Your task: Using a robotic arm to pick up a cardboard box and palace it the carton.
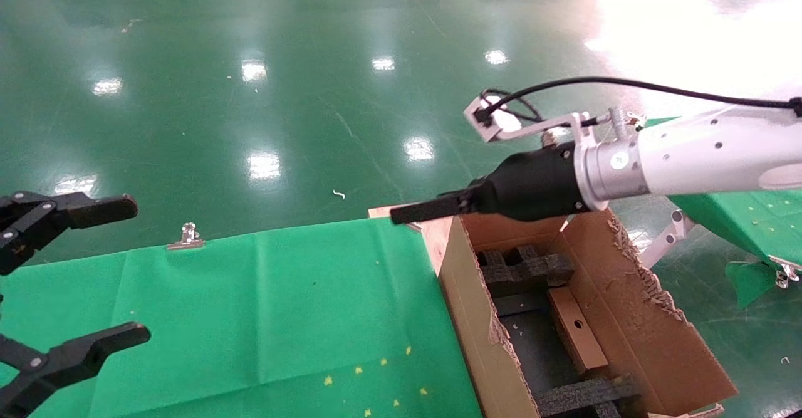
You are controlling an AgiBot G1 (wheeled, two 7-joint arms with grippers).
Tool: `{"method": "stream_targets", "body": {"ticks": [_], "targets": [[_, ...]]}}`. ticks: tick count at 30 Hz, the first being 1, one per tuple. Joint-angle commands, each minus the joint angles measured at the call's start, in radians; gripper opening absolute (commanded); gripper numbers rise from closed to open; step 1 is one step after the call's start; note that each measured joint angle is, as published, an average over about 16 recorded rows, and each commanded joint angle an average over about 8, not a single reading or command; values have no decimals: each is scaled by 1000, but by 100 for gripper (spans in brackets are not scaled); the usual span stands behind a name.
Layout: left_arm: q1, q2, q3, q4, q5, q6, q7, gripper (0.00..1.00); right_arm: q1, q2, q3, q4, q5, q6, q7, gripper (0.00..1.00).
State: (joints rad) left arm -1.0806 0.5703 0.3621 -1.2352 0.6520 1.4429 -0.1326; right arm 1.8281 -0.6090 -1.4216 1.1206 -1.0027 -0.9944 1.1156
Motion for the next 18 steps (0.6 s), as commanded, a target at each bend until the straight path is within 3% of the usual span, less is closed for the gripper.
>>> {"method": "stream_targets", "body": {"ticks": [1, 18], "targets": [[0, 0, 0, 0, 0, 0, 0, 100, -34, 0, 52, 7, 12, -23, -42, 100], [0, 0, 0, 0, 0, 0, 0, 100, -328, -1, 498, 71, 119, -218, -404, 100]]}}
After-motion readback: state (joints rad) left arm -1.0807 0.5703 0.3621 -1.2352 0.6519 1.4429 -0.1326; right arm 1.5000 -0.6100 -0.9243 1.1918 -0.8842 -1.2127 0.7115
